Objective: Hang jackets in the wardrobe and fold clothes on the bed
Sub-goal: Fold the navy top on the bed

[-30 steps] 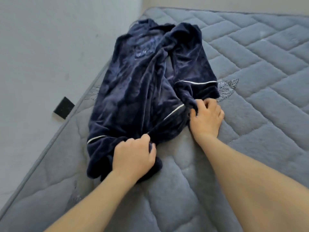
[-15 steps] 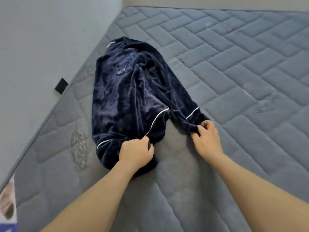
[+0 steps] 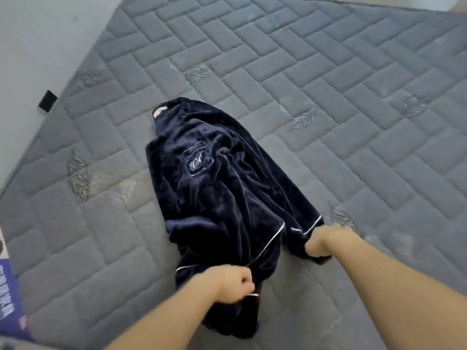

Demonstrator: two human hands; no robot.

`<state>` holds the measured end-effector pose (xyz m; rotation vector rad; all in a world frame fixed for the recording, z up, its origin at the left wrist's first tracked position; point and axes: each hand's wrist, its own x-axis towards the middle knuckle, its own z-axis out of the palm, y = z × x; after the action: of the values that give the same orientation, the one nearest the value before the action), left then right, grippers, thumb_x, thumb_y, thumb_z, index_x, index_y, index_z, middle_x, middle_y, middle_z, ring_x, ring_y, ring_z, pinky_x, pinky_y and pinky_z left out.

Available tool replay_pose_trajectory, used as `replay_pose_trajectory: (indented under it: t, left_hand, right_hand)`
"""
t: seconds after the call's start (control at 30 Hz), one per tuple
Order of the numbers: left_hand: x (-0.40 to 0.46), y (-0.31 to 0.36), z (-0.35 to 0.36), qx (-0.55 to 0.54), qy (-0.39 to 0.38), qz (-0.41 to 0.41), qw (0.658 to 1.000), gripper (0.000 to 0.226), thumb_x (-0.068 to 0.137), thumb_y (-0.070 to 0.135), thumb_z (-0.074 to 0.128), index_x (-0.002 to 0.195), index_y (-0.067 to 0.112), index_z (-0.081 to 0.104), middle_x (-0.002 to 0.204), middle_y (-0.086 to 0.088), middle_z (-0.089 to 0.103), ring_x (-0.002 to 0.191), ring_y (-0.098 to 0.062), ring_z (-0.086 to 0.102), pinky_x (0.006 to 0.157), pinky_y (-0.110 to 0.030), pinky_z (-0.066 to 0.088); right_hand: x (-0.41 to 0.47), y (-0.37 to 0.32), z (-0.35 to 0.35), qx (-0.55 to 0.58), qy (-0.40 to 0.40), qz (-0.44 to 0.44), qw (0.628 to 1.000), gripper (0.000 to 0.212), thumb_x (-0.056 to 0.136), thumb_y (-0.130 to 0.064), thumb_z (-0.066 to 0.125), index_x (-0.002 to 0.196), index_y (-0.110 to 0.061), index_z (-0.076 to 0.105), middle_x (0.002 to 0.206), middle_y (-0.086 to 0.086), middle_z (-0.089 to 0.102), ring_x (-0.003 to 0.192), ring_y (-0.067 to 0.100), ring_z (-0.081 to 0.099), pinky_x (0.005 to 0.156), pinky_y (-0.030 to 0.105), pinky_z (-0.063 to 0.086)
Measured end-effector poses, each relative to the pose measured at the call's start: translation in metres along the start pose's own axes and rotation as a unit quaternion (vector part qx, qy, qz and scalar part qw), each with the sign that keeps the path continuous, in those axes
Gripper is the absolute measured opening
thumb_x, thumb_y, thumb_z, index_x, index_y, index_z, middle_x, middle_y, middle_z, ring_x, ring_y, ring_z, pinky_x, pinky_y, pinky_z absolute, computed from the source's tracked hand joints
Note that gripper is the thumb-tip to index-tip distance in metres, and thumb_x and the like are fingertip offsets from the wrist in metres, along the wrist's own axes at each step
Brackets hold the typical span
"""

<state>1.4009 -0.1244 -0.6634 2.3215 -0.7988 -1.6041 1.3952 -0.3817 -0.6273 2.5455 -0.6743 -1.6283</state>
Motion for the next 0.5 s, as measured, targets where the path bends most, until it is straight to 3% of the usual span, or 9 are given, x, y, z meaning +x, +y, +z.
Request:
replay_pose_trajectory:
  t: [0.07,0.13,0.2,0.27,0.37,0.43,0.5]
  left_hand:
    - [-0.006,-0.015,-0.034,-0.170,0.010,-0.034,0.985,0.023,0.095,0.035,0.048,0.092,0.019,0.064,0.089,-0.003,0.069,0.081,-0.019,0.063,0.066,-0.030,0.052]
    - [-0.006,-0.035,-0.073,-0.217,0.153,-0.081,0.961,0.023,0.093,0.024,0.049,0.079,0.016,0.065,0.075,-0.001,0.071,0.070,-0.018,0.064,0.057,-0.025,0.050]
    - [0.001,-0.068,-0.107,-0.211,0.325,-0.129,0.913,0.018,0.089,0.018,0.049,0.079,0.015,0.064,0.081,-0.003,0.071,0.079,-0.023,0.065,0.069,-0.029,0.050]
    - [0.012,-0.104,-0.141,-0.265,0.432,-0.185,0.842,0.012,0.086,0.017,0.049,0.092,0.016,0.060,0.098,-0.006,0.066,0.093,-0.028,0.060,0.084,-0.035,0.047]
    - [0.035,-0.151,-0.188,-0.373,0.484,-0.217,0.762,0.035,0.086,0.016,0.051,0.121,0.013,0.050,0.121,-0.015,0.058,0.109,-0.036,0.056,0.096,-0.044,0.047]
    - [0.050,-0.171,-0.220,-0.492,0.496,-0.177,0.693,0.038,0.090,0.015,0.047,0.128,0.014,0.044,0.116,-0.016,0.058,0.095,-0.033,0.059,0.082,-0.039,0.051]
    - [0.062,-0.185,-0.253,-0.586,0.479,-0.135,0.640,0.038,0.092,0.019,0.042,0.129,0.014,0.044,0.113,-0.015,0.057,0.083,-0.025,0.056,0.070,-0.031,0.046]
  right_hand:
    - [-0.003,-0.017,-0.015,0.029,0.020,-0.024,0.999,0.068,0.086,-0.050,0.035,0.145,-0.017,0.041,0.153,0.011,0.035,0.139,0.035,0.031,0.113,0.046,0.027]
    - [0.002,-0.039,-0.034,0.057,0.089,-0.051,0.993,0.065,0.091,-0.049,0.034,0.143,-0.013,0.043,0.149,0.012,0.035,0.134,0.036,0.034,0.109,0.047,0.029]
    - [0.013,-0.064,-0.056,0.096,0.154,-0.085,0.980,0.056,0.093,-0.044,0.035,0.137,-0.012,0.048,0.146,0.012,0.035,0.129,0.037,0.038,0.105,0.047,0.033]
    - [0.029,-0.089,-0.079,0.155,0.194,-0.120,0.961,0.051,0.093,-0.040,0.036,0.136,-0.014,0.047,0.146,0.011,0.035,0.127,0.036,0.039,0.104,0.046,0.036]
    - [0.061,-0.120,-0.116,0.210,0.255,-0.163,0.930,0.052,0.097,-0.041,0.037,0.142,-0.015,0.038,0.147,0.010,0.035,0.130,0.033,0.038,0.107,0.048,0.035]
    - [0.080,-0.138,-0.146,0.244,0.272,-0.173,0.915,0.056,0.100,-0.043,0.037,0.148,-0.016,0.030,0.152,0.011,0.032,0.135,0.034,0.036,0.110,0.049,0.032]
    - [0.097,-0.156,-0.175,0.292,0.277,-0.183,0.897,0.061,0.102,-0.042,0.036,0.154,-0.017,0.018,0.159,0.010,0.023,0.142,0.032,0.028,0.115,0.050,0.027]
